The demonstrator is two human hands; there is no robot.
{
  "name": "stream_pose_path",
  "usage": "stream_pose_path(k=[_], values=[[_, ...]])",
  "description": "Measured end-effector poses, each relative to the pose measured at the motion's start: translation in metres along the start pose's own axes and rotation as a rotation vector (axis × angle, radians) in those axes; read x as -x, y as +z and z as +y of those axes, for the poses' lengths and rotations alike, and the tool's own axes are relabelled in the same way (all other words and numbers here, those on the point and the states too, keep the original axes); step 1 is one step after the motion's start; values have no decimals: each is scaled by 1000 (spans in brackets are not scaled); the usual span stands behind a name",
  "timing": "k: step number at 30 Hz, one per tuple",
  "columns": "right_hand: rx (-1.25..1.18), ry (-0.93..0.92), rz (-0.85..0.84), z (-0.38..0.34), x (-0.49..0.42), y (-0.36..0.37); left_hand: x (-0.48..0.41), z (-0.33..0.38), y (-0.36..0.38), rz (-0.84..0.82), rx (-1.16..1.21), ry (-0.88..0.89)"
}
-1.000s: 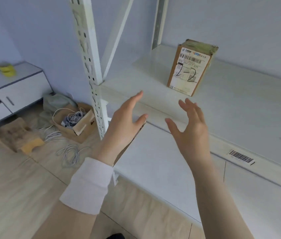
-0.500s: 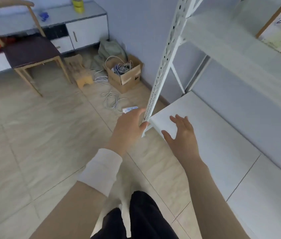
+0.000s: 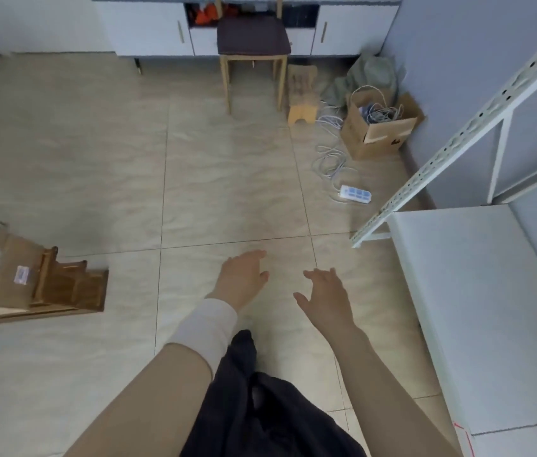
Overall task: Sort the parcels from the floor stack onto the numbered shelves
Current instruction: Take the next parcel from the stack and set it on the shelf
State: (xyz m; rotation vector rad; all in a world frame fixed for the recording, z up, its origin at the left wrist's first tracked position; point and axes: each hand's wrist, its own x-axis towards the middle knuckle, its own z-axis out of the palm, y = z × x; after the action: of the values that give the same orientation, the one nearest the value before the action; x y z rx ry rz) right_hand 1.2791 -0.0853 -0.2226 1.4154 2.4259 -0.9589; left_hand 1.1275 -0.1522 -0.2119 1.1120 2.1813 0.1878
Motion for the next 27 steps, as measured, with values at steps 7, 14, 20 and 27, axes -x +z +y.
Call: stream_pose_path(k=[7, 14, 20, 27], values=[[141, -152, -185, -44, 30, 53, 76, -73, 25, 57, 62, -235], [277, -322, -272, -116, 61, 103, 144, -147, 29, 162, 184, -384], [372, -445, -322, -194, 107, 169, 227, -230, 26, 264, 327, -477], [422, -648, -353, -293, 165, 244, 314, -330, 27, 378, 453, -667]])
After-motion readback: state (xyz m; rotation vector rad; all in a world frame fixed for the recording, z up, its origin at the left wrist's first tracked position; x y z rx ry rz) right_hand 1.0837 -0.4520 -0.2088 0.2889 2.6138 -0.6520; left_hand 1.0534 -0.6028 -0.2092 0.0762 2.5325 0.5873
